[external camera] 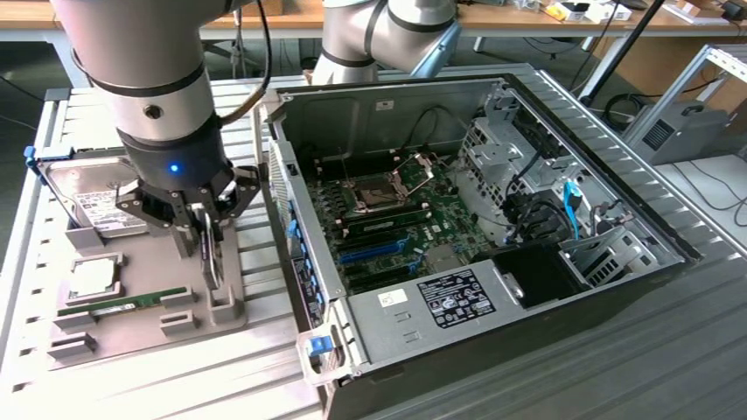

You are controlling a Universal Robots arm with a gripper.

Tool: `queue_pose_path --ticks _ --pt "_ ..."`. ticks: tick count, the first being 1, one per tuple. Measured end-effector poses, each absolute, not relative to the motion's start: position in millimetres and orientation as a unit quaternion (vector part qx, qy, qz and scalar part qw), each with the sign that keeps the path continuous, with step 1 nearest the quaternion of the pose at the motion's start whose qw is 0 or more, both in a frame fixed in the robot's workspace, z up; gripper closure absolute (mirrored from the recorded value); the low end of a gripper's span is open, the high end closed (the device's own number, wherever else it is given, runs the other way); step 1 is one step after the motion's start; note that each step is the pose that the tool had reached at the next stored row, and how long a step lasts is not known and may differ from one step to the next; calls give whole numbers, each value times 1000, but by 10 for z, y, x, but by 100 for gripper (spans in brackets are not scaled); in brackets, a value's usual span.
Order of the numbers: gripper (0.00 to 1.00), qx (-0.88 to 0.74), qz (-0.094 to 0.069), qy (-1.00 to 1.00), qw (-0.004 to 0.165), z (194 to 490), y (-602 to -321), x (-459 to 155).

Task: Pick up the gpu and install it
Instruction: 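Pick up the gpu and move the gpu toward the slot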

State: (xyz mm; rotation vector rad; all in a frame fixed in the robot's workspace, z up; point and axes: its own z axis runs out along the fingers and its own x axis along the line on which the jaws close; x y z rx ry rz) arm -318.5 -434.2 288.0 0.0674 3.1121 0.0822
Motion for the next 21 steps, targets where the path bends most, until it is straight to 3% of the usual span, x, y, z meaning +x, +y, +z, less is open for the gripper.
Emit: queue_pose_path --ticks 16,21 --pt "73 22 26 999 14 3564 -4342 -3185" --pt "73 22 26 999 14 3901 -4342 -3185"
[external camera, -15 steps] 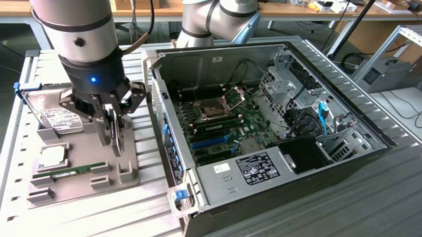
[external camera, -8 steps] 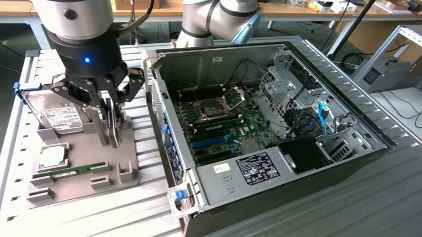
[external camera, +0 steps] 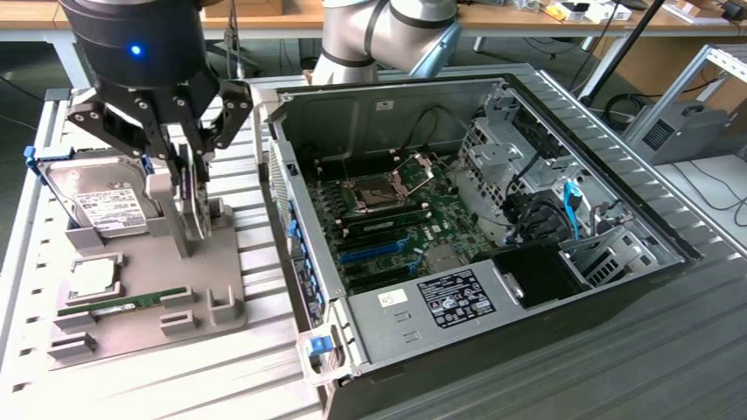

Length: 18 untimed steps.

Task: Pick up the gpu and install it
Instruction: 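Pick up the gpu and move the gpu toward the slot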

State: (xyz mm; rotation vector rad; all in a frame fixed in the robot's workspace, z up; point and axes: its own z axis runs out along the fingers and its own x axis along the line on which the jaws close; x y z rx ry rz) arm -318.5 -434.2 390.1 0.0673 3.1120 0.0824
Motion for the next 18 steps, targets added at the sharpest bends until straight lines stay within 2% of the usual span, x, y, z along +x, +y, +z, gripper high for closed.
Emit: queue_pose_path --ticks 13,18 --pt "73 22 26 999 14 4369 -4342 -3185" --pt "73 22 26 999 14 4457 -4342 -3185"
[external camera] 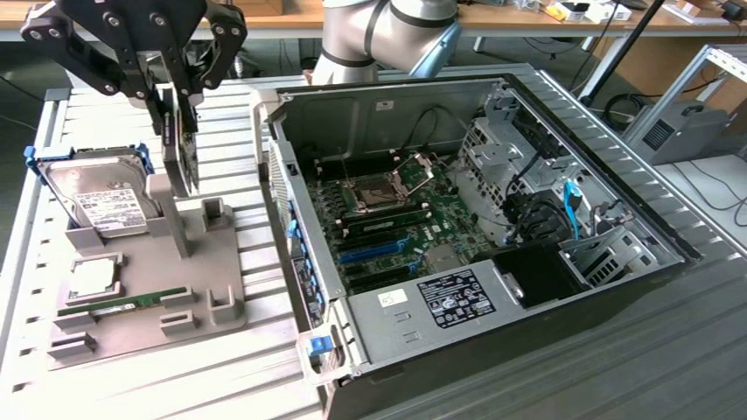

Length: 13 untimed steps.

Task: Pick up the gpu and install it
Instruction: 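Pick up the gpu and move the gpu toward the slot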

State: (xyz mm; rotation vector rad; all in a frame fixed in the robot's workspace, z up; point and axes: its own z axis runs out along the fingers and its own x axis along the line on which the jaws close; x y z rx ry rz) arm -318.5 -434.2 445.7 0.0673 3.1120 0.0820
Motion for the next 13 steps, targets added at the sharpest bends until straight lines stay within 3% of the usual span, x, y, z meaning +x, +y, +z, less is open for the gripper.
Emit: queue_pose_path --ticks 13 --pt "73 22 26 999 14 4457 -4342 -3123"
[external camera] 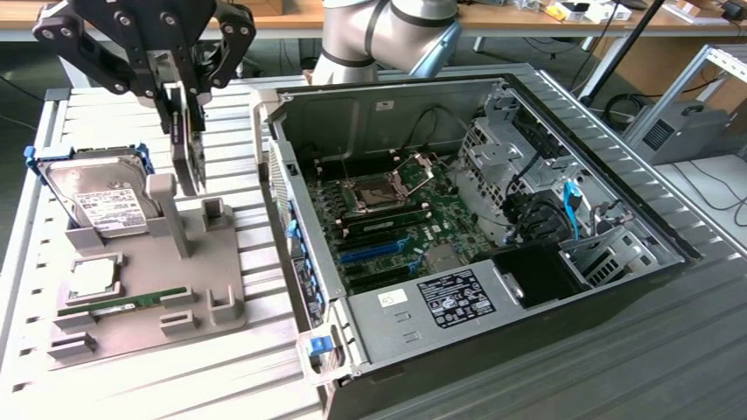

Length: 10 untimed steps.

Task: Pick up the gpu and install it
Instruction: 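Pick up the gpu and move the gpu toward the slot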

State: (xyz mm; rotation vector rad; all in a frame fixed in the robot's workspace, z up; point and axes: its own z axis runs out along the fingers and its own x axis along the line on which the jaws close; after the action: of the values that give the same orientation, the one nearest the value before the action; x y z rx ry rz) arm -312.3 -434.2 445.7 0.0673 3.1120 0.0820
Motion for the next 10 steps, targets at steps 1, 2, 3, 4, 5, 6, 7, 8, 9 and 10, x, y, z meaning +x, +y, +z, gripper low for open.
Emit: queue_pose_path --ticks 1,2,3,4,5,6,7,8,9,10 --pt "73 22 26 999 14 4457 -4342 -3104" --pt "73 22 26 999 14 4457 -4342 -3087" --pt "73 22 26 999 14 4457 -4342 -3062" --pt "73 22 26 999 14 4456 -4342 -3031" --pt "73 22 26 999 14 4457 -4342 -3009" --pt "73 22 26 999 14 4456 -4342 -2994" --pt "73 22 26 999 14 4457 -4342 -2979" --pt "73 22 26 999 14 4457 -4342 -2966" --pt "73 22 26 999 14 4457 -4342 -2952" --pt "73 22 26 999 14 4457 -4342 -2937"
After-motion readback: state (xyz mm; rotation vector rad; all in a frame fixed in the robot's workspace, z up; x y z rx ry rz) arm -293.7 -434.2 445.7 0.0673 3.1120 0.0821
